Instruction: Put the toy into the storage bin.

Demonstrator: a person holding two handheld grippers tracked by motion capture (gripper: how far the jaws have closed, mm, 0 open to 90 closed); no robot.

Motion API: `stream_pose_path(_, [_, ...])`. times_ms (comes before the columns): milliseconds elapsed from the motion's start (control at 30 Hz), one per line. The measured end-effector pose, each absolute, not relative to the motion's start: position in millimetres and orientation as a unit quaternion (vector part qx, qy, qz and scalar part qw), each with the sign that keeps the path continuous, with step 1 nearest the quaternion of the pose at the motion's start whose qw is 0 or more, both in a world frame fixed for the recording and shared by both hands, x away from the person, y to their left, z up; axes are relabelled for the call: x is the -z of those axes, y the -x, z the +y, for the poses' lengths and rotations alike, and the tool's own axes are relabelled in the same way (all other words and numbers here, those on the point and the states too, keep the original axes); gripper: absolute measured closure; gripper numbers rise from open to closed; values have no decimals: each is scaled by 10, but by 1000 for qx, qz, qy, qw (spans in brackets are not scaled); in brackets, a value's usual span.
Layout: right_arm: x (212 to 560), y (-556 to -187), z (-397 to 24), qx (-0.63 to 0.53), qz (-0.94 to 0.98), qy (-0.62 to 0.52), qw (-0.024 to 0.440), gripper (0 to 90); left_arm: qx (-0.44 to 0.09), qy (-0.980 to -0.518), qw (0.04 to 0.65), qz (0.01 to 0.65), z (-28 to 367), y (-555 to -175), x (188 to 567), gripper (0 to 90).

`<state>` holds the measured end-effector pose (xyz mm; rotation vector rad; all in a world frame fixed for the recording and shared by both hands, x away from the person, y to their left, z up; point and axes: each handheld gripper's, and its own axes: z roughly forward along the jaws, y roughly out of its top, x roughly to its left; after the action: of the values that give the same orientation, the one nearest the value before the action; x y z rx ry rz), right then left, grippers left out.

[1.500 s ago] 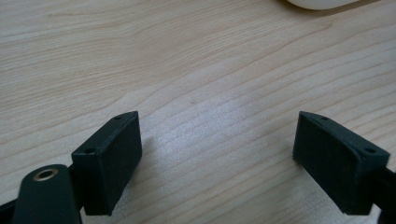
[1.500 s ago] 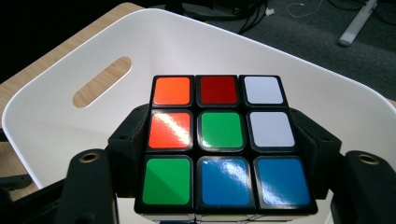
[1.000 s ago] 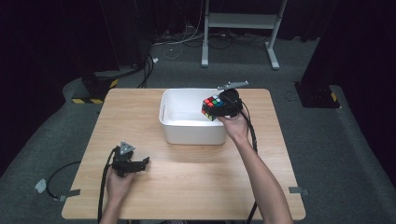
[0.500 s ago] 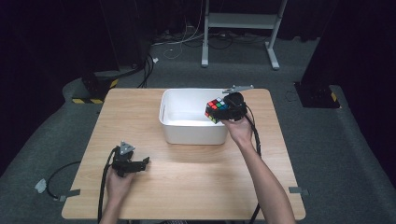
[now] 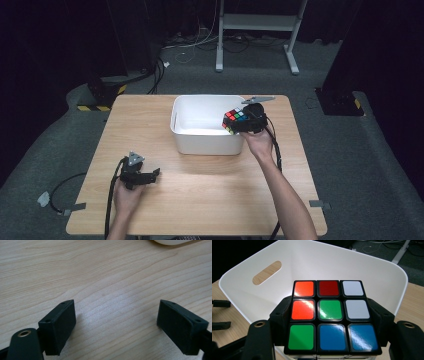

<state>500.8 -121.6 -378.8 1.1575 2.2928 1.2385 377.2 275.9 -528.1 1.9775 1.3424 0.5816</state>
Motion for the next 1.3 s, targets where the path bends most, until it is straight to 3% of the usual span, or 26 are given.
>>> stream_pose_path(1300, [3915,-4956,-1188,-405,809,-394,160,336,-223,-757,334,515,2758,-3772,5281,158])
